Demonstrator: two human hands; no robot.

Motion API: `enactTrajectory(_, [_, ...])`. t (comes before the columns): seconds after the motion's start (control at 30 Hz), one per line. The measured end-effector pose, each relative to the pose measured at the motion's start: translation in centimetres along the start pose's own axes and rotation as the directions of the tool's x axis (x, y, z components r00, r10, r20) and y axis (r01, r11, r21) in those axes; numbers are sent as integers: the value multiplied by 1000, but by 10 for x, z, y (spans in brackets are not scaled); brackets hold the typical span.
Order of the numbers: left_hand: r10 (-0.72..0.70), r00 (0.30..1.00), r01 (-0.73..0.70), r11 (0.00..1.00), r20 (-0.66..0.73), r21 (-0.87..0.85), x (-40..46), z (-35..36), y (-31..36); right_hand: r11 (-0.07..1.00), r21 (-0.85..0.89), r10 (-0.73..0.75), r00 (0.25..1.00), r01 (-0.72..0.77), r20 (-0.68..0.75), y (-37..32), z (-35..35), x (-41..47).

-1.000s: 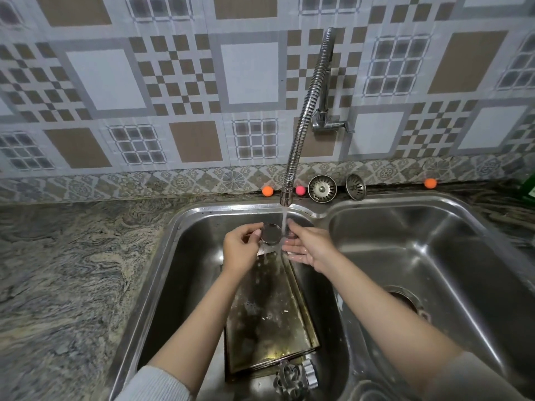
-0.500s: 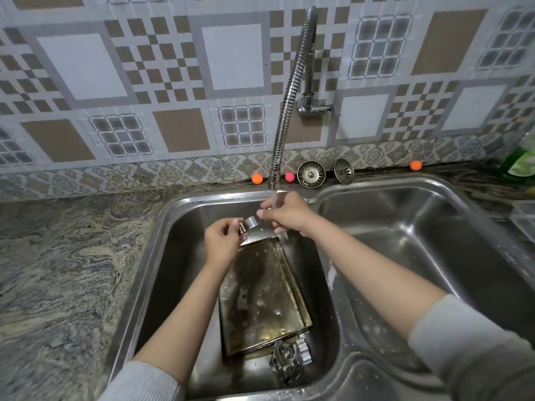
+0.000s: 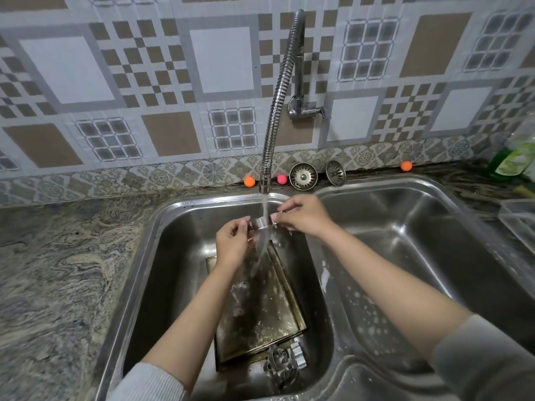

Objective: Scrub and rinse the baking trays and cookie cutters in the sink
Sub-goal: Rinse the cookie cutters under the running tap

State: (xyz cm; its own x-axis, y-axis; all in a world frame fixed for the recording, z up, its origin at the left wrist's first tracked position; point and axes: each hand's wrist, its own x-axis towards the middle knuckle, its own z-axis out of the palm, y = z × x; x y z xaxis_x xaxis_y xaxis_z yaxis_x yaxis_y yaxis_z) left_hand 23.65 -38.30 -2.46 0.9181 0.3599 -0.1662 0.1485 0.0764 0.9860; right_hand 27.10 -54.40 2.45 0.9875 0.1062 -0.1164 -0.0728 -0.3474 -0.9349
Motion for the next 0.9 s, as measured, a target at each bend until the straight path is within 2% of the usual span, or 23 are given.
enactTrajectory(0.1, [16,996,-16,1000,85,5,-3,9,6,992,105,72,997,-73,18,-1,-25,-10])
enactTrajectory(0.2, [59,972,-96,984,227,152,-11,14,5,989,96,111,993,-113,25,8,-61,-26])
enactTrajectory(0.27, [21,939,-130,946,344,298,-18,14,-7,991,24,134,991,-134,27,21,-88,-39])
enactTrajectory(0.3, [-1,908,-168,915,419,368,-24,13,-15,987,-80,140,990,-138,23,30,-103,-45])
enactTrajectory(0.37, [-78,805,-298,805,588,514,-37,7,-33,929,-337,170,985,-153,20,52,-131,-55])
enactTrajectory(0.43, [-153,681,-505,609,716,611,-46,-5,-53,845,-493,254,967,-207,28,81,-153,-65])
enactTrajectory(0.47, [-197,617,-589,526,762,613,-50,-12,-64,799,-548,314,949,-250,26,98,-159,-70])
enactTrajectory(0.53, [-306,498,-682,441,812,584,-56,-23,-83,704,-637,430,902,-313,32,128,-164,-81])
enactTrajectory(0.67, [-379,314,-874,243,870,421,-67,-30,-106,642,-730,482,864,-236,144,175,-150,-97])
enactTrajectory(0.7, [-379,289,-905,192,879,380,-67,-29,-109,633,-740,488,859,-227,153,183,-145,-99])
enactTrajectory(0.77, [-382,297,-923,121,875,366,-67,-27,-115,597,-771,507,849,-222,148,194,-135,-102])
enactTrajectory(0.9, [-301,318,-928,95,899,360,-73,-20,-121,511,-840,561,811,-180,167,207,-121,-103])
